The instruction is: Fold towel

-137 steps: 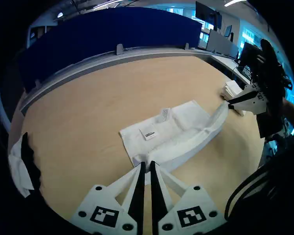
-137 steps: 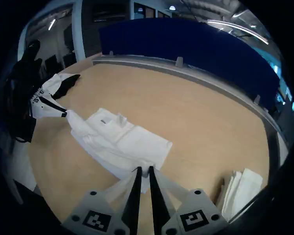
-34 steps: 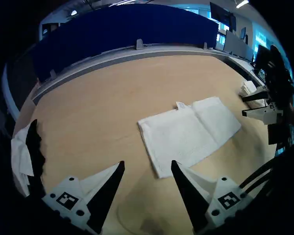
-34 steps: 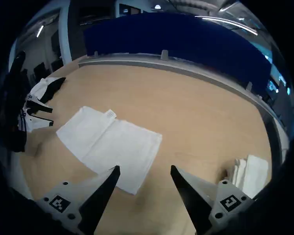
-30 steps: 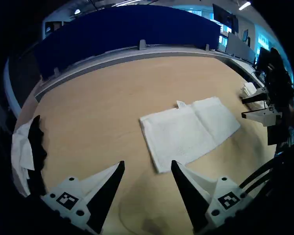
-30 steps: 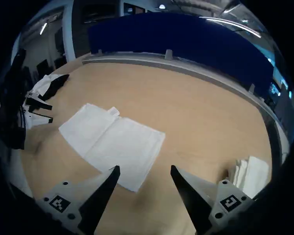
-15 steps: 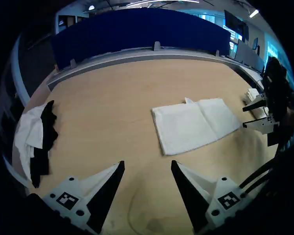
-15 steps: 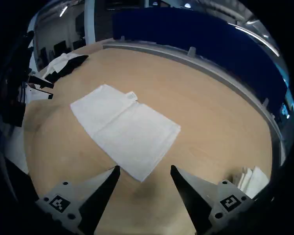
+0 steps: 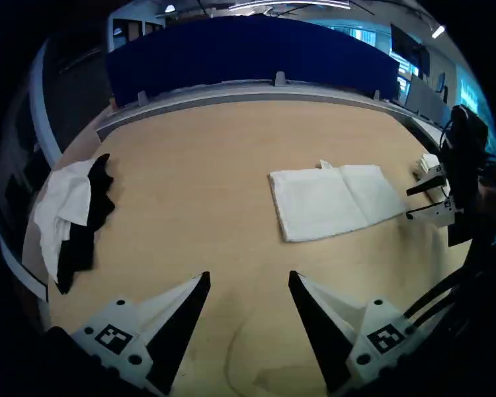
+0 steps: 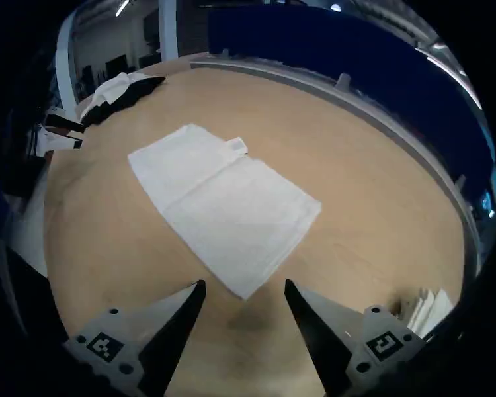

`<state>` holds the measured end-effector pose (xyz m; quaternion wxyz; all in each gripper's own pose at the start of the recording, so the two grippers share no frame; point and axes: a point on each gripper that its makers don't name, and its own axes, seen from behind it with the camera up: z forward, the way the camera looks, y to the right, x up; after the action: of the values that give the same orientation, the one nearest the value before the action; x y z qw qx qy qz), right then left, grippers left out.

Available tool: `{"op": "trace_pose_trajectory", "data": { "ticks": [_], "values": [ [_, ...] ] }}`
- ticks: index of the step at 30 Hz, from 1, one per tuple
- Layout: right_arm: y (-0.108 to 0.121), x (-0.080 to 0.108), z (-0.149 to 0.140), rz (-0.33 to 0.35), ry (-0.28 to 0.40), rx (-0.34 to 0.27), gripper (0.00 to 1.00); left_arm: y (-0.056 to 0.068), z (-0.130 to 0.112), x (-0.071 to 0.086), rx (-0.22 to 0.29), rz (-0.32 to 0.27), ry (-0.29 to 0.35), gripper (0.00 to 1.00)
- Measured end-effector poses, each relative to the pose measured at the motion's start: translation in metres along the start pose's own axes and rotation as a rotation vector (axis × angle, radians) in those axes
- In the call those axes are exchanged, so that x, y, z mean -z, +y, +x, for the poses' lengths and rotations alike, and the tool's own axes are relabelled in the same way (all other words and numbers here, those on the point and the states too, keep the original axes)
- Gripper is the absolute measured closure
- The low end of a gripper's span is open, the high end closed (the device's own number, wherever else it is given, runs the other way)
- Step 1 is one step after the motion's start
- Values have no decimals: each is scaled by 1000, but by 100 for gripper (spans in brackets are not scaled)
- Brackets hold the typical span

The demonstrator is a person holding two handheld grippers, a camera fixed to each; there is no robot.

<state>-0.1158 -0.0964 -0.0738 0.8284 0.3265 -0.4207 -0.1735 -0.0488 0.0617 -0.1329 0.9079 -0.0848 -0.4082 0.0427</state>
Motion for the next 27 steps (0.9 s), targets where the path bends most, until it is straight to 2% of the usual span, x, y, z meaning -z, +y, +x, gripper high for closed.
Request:
{"op": "trace_pose_trajectory", "data": {
  "ticks": [8, 13, 21, 27],
  "values": [
    [-2, -7, -7, 17, -17, -7, 38, -3, -11, 12, 21, 9, -10, 13],
    [-4, -12, -13, 29, -37, -2, 60, -6, -15, 18, 30, 16, -12, 13],
    [-4, -15, -15, 31, -41, -4, 87, -10, -19, 24, 35, 25, -11, 13],
    [-2, -13, -13, 17, -38, 17, 94, -14, -21, 26, 45, 29, -10, 13]
  ]
}}
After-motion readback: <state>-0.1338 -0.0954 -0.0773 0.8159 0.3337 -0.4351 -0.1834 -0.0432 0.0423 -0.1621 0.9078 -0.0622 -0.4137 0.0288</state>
